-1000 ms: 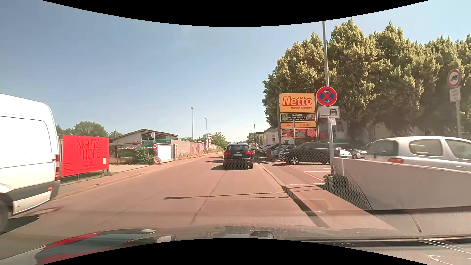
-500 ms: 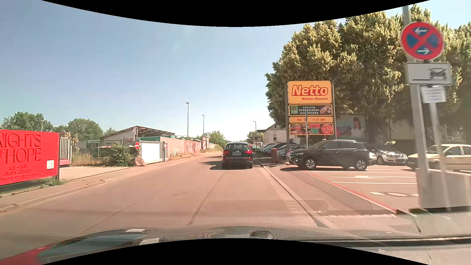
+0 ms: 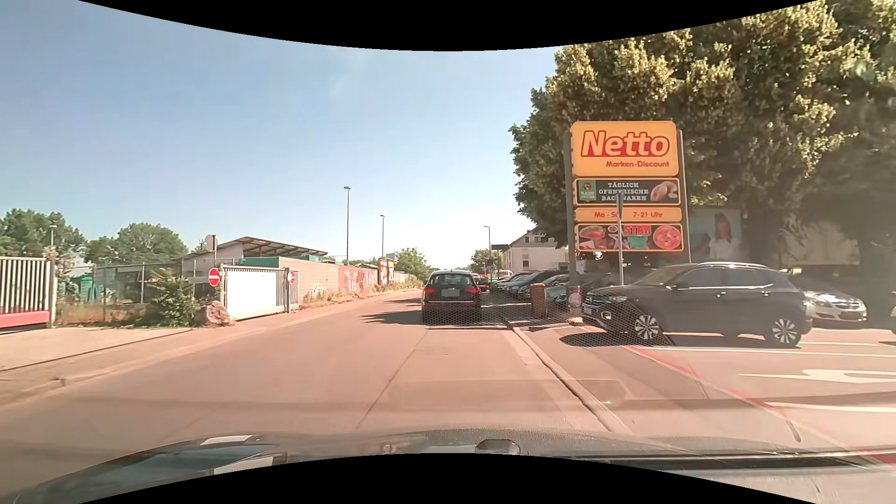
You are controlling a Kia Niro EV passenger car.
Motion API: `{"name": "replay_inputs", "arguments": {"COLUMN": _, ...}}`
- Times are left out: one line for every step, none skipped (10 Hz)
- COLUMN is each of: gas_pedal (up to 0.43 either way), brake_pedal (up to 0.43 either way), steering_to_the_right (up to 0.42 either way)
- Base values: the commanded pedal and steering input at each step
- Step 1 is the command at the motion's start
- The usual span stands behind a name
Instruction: Follow the waypoints while adhering to traffic rules and regulations
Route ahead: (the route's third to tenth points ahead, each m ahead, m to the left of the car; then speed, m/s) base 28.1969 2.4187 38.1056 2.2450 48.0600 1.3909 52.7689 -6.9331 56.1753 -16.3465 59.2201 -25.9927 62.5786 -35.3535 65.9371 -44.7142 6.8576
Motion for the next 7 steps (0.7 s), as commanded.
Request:
{"name": "replay_inputs", "arguments": {"gas_pedal": 0.0, "brake_pedal": 0.0, "steering_to_the_right": -0.003}}
{"name": "replay_inputs", "arguments": {"gas_pedal": 0.0, "brake_pedal": 0.0, "steering_to_the_right": -0.003}}
{"name": "replay_inputs", "arguments": {"gas_pedal": 0.0, "brake_pedal": 0.0, "steering_to_the_right": -0.003}}
{"name": "replay_inputs", "arguments": {"gas_pedal": 0.0, "brake_pedal": 0.0, "steering_to_the_right": -0.003}}
{"name": "replay_inputs", "arguments": {"gas_pedal": 0.0, "brake_pedal": 0.0, "steering_to_the_right": -0.003}}
{"name": "replay_inputs", "arguments": {"gas_pedal": 0.0, "brake_pedal": 0.0, "steering_to_the_right": -0.003}}
{"name": "replay_inputs", "arguments": {"gas_pedal": 0.0, "brake_pedal": 0.0, "steering_to_the_right": -0.003}}
